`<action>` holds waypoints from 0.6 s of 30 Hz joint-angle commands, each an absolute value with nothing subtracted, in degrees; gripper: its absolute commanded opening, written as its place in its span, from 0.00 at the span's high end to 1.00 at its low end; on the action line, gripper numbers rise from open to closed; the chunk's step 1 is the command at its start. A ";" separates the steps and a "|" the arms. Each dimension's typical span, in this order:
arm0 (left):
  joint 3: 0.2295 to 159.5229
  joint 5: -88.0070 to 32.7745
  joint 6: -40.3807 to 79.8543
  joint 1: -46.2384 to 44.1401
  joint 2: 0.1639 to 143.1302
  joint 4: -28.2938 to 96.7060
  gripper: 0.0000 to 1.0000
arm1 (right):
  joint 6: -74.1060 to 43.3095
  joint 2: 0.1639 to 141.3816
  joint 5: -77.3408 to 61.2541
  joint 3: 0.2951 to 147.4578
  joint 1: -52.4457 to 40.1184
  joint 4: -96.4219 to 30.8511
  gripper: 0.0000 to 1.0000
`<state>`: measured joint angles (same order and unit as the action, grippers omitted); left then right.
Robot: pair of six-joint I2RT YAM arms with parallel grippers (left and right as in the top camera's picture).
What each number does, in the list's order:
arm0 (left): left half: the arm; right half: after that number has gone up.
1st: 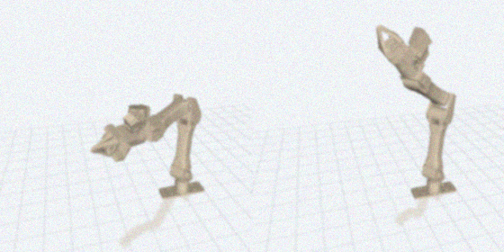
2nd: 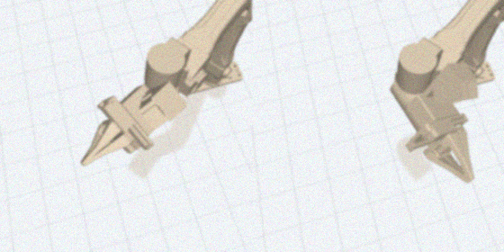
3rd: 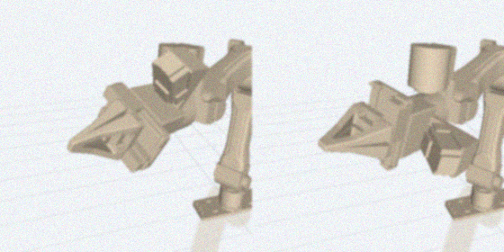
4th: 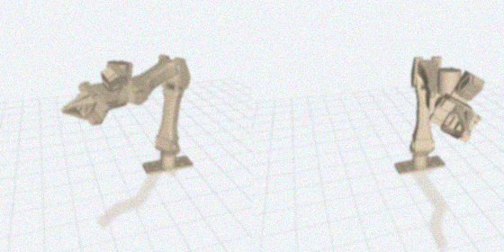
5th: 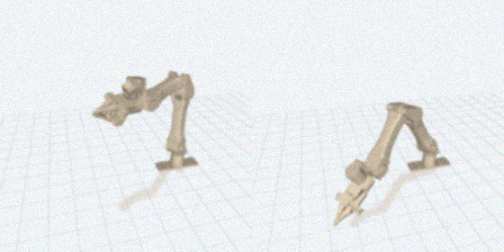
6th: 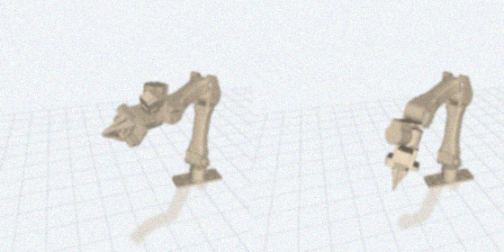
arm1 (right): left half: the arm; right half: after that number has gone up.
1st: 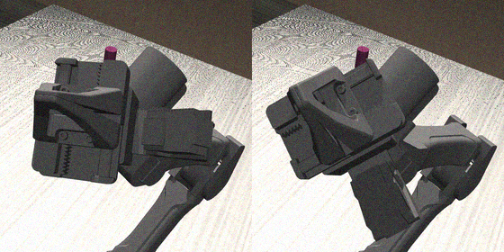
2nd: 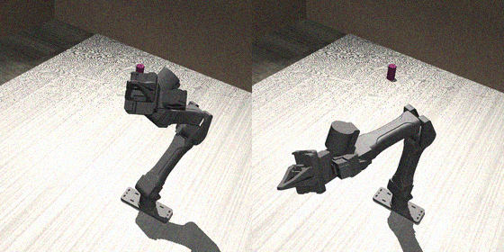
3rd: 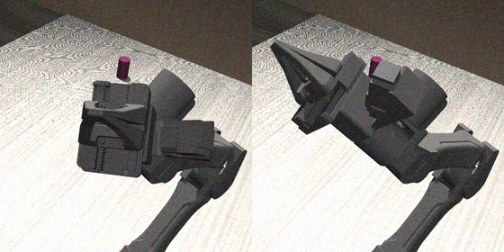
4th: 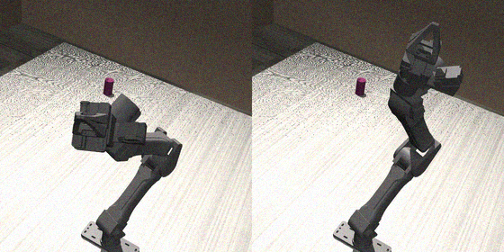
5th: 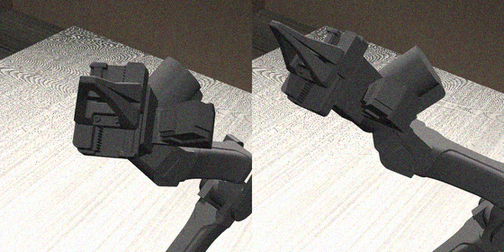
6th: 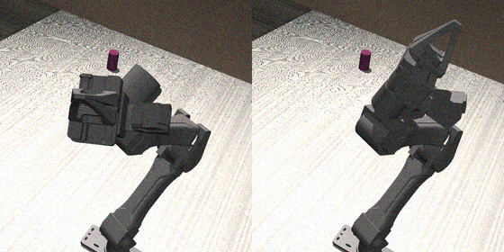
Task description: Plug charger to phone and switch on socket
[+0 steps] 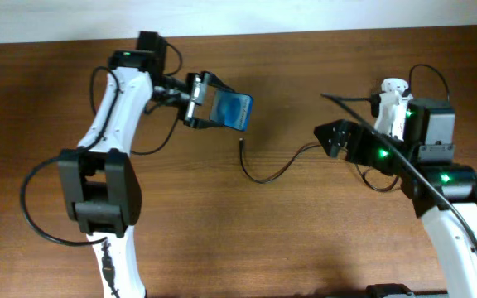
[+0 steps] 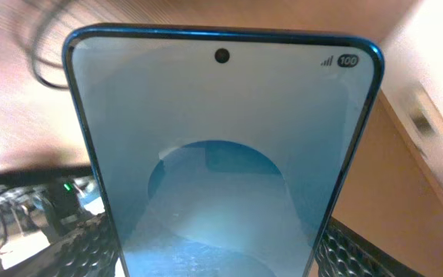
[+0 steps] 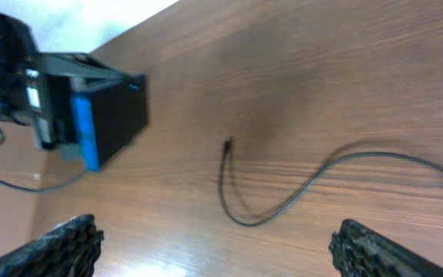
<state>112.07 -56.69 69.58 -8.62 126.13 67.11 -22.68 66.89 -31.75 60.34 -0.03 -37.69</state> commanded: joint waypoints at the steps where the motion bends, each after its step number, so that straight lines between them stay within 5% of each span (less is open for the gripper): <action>1: 113.58 -47.88 77.06 -11.66 125.78 67.35 1.00 | -27.16 69.93 -33.82 61.30 -6.11 -33.89 0.04; 13: 113.58 -44.75 78.81 -15.25 125.78 67.44 1.00 | -38.48 87.79 -19.90 61.30 -24.25 -17.67 0.38; 18: 113.58 -44.77 77.93 -15.97 125.78 68.95 1.00 | -39.51 91.94 -18.76 61.30 -25.12 -12.16 0.50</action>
